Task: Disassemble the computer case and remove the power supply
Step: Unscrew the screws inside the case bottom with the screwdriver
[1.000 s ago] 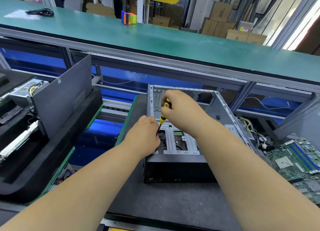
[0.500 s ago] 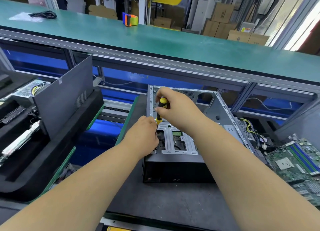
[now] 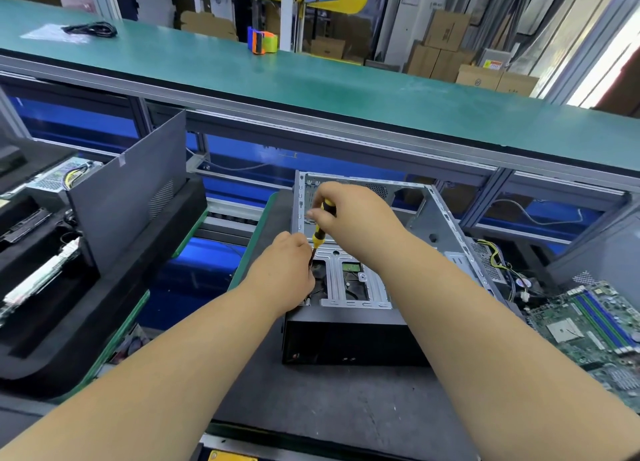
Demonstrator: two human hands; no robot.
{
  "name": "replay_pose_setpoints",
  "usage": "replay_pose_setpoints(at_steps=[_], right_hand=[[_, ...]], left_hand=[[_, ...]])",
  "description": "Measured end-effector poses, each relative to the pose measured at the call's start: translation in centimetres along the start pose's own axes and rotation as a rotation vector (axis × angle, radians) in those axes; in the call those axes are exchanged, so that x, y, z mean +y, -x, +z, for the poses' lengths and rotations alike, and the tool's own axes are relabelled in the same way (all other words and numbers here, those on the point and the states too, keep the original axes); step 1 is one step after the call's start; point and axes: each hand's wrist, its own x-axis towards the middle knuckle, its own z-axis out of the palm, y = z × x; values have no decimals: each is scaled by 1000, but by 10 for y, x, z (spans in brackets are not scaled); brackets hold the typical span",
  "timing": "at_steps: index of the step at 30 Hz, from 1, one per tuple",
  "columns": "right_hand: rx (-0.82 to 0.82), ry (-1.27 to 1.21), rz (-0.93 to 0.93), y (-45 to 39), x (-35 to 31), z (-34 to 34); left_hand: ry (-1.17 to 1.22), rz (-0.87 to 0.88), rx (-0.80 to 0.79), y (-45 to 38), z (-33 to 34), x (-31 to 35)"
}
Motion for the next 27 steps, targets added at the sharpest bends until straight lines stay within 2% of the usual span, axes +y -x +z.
replay_pose_setpoints(at_steps=[6,12,24,27], right_hand=[[-34,-134,54,1,0,-4],[-16,66,6,1,0,-2],[-44,-126,52,0,2,0],[-34,-26,35,0,3,0]], left_hand=[[19,-2,2,0,1,0],[34,-28,-13,1,2,0],[45,15,-10,2,-2,-1],[47,9,-11,2,-2,0]])
